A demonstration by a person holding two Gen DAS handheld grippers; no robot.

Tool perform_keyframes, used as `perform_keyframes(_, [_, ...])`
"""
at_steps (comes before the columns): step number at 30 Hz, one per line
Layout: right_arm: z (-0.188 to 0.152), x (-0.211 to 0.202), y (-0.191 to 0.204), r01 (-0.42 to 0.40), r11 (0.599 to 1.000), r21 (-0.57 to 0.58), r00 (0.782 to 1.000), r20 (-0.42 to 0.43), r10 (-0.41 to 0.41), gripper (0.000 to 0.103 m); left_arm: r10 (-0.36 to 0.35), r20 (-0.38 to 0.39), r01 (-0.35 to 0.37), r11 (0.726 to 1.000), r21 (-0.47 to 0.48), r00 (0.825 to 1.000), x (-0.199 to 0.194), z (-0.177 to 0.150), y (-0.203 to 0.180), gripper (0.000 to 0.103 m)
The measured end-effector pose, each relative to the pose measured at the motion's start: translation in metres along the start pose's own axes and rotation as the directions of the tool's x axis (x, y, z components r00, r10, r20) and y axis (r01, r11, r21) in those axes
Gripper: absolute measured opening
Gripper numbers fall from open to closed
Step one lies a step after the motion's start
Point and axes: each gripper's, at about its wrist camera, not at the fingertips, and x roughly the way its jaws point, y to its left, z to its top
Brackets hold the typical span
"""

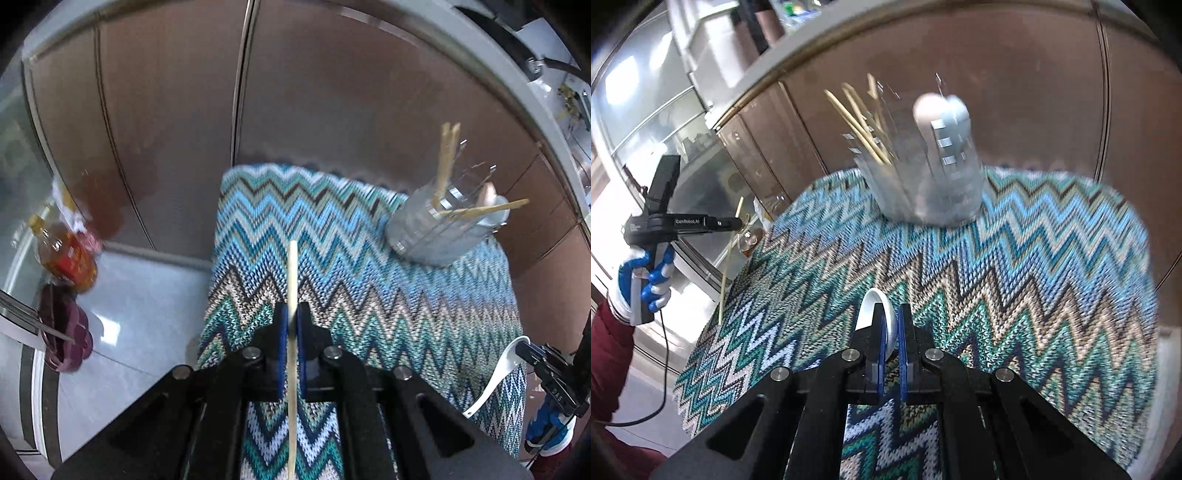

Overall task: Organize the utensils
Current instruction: 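Lift the chopstick and white spoon upright toward the wire-rack cup, then lower the chopstick and spoon into the wire-rack cup while both tools open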

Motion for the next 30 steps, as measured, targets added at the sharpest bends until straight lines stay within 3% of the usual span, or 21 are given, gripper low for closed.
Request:
perform_keyframes(7, [-0.006,-0.048,0.03,0.051,0.997,-0.063,0.995,0.093,-0.045,0.006,-0.002,0.131,0.002,1.0,0.002,0.991,-0.06,-0.016,-0.01,0.004])
perform_keyframes(11, [0.008,-0.074,0.05,0.1,0.99,-0.098,0.98,0.181,-0.081,0.006,-0.031,0.224,0.032,0.999,0.001,0.974,-0.094,-0.012,-0.024,0.004])
perform_keyframes(15, [0.029,-0.096,0.069,0.154,0.979,-0.133,0.955,0.275,-0.113,0.006,-0.066,0.344,0.056,0.998,0.039,0.937,-0.126,0.0,-0.052,0.004])
perform_keyframes(20, [0.067,-0.119,0.077,0.241,0.96,-0.142,0.898,0.408,-0.165,0.006,-0.14,0.453,0.119,0.99,0.075,0.88,-0.145,0.026,-0.088,0.004])
perform_keyframes(26, [0.108,-0.127,0.063,0.336,0.935,-0.113,0.832,0.501,-0.238,0.006,-0.202,0.543,0.185,0.979,0.087,0.815,-0.135,0.069,-0.122,0.004])
perform_keyframes(30, [0.133,-0.118,0.047,0.404,0.91,-0.099,0.791,0.537,-0.292,0.006,-0.226,0.578,0.212,0.973,0.093,0.784,-0.115,0.099,-0.145,0.004])
